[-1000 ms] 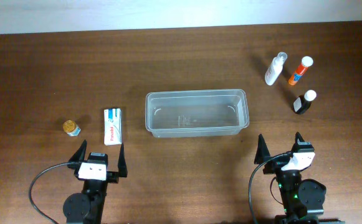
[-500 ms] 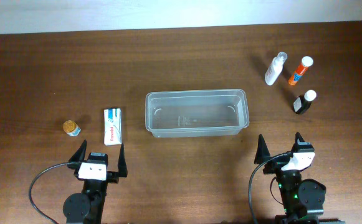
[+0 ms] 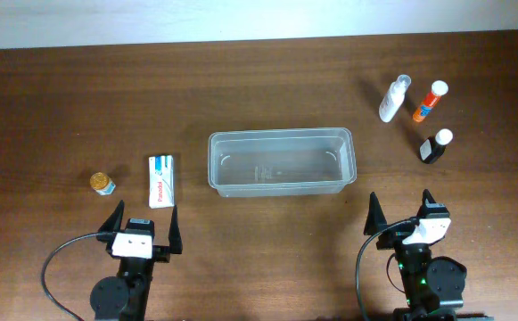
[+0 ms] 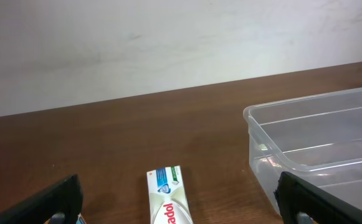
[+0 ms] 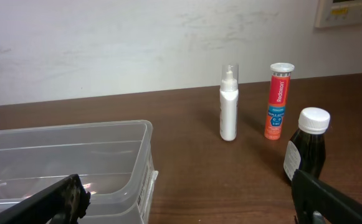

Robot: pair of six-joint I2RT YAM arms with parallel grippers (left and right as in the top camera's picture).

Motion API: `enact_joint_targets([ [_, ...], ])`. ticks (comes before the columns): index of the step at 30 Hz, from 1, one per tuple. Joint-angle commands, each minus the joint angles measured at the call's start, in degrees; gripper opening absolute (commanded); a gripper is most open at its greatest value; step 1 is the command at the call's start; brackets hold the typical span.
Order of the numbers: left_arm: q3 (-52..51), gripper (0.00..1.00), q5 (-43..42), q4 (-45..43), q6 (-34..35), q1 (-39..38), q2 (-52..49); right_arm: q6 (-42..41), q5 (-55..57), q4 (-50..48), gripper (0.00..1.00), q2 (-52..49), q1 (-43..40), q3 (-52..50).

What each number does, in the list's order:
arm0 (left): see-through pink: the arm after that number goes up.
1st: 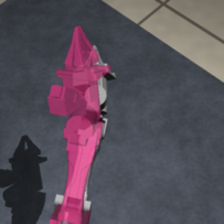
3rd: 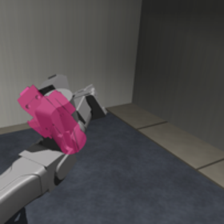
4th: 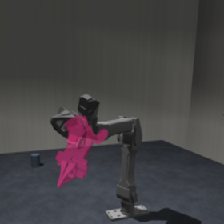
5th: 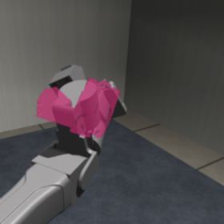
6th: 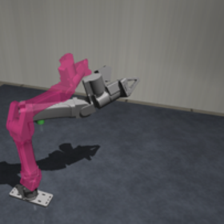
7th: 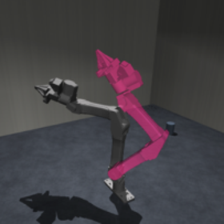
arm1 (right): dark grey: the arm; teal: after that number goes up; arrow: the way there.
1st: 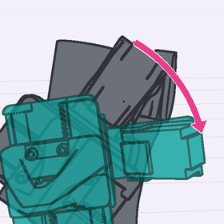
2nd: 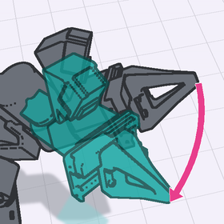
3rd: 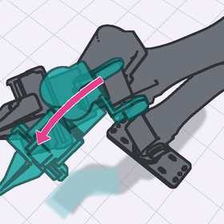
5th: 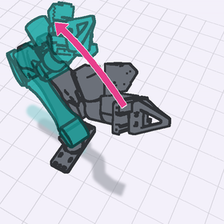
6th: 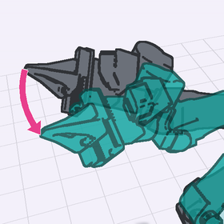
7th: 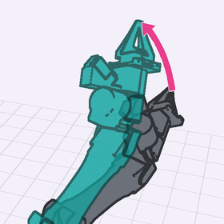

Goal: Pack container

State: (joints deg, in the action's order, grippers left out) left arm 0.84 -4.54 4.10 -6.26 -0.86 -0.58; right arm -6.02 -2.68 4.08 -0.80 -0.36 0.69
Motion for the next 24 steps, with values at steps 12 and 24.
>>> enact_joint_targets([
  [12,-0.33,0.99,-0.63,0.07,-0.5,0.28,0.24,0.02,-0.33,0.17,0.99,0.59,0.35,-0.37],
  [24,-0.33,0.99,-0.63,0.04,-0.5,0.28,0.24,-19.85,-5.33,-0.28,0.98,0.59,0.35,-0.37],
])
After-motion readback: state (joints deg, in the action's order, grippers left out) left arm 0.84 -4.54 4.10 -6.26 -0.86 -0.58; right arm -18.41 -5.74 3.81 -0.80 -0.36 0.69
